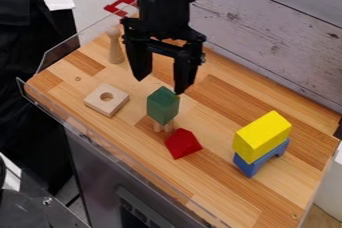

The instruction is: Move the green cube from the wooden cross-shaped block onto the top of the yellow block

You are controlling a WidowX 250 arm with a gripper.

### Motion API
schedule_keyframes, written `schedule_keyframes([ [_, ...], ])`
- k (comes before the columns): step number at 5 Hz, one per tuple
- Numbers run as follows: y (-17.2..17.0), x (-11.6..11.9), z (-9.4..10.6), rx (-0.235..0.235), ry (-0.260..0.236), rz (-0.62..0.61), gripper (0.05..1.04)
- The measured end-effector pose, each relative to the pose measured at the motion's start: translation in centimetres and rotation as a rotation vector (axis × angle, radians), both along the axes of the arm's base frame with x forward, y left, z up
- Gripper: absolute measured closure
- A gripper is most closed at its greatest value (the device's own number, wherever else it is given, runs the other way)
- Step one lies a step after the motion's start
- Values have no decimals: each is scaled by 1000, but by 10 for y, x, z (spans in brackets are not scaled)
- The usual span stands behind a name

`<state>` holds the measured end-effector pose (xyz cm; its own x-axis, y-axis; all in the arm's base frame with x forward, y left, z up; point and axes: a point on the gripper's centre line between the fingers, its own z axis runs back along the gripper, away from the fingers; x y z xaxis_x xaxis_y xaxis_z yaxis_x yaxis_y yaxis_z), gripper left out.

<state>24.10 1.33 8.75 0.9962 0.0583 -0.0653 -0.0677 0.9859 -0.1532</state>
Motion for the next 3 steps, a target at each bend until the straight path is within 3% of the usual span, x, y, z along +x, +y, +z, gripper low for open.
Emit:
schedule_keyframes([
  [2,5,-6,-22,78,113,5,85],
  [3,3,-7,-29,76,138,7,85],
])
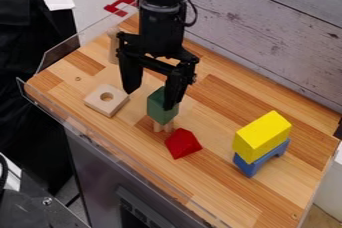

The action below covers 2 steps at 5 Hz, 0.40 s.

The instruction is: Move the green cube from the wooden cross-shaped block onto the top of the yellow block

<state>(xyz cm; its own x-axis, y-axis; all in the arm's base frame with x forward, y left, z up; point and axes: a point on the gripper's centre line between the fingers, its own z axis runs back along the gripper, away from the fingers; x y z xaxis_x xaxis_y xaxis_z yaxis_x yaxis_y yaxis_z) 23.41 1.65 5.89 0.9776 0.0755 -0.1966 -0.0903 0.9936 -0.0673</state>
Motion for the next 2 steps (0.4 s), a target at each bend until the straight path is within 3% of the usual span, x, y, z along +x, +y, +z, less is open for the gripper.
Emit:
schedule_keyframes([
  [2,-7,-4,-4,-23,12,-9,128],
])
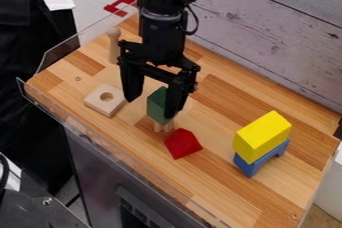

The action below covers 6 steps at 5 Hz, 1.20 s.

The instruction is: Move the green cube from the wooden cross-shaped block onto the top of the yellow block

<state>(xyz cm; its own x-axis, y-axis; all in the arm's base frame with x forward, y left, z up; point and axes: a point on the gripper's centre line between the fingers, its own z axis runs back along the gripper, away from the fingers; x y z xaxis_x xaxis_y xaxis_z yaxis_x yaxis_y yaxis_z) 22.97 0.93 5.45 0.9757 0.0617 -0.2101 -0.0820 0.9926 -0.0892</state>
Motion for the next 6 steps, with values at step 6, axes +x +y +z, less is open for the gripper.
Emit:
schedule_keyframes([
  [6,-58,6,60,119,-77,-104,541],
])
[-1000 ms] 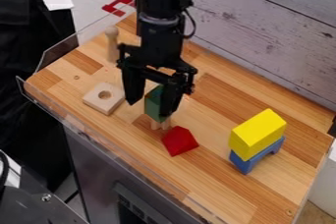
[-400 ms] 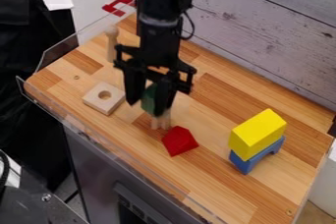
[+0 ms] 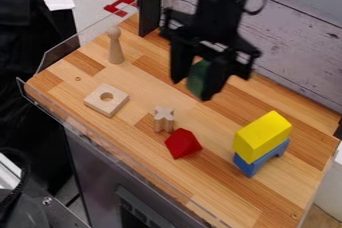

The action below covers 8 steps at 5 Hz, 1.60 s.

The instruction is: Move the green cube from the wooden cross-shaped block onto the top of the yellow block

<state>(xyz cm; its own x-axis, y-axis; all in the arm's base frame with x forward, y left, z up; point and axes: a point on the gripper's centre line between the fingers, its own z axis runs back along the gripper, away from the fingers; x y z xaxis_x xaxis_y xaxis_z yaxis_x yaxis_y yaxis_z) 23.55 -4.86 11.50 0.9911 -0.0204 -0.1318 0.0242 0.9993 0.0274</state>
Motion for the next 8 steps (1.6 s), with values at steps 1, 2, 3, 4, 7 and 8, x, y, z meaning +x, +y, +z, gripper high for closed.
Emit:
schedule_keyframes([
  [1,-27,6,-5,-8,29,-75,541],
  [2,-44,13,-27,-46,110,-104,541],
  [3,-52,17,-35,-83,150,-122,541],
  [4,-55,22,-38,-48,205,-135,541],
  [7,-57,19,-39,-81,223,-117,188],
  [8,-54,14,-20,-124,169,-102,76],
])
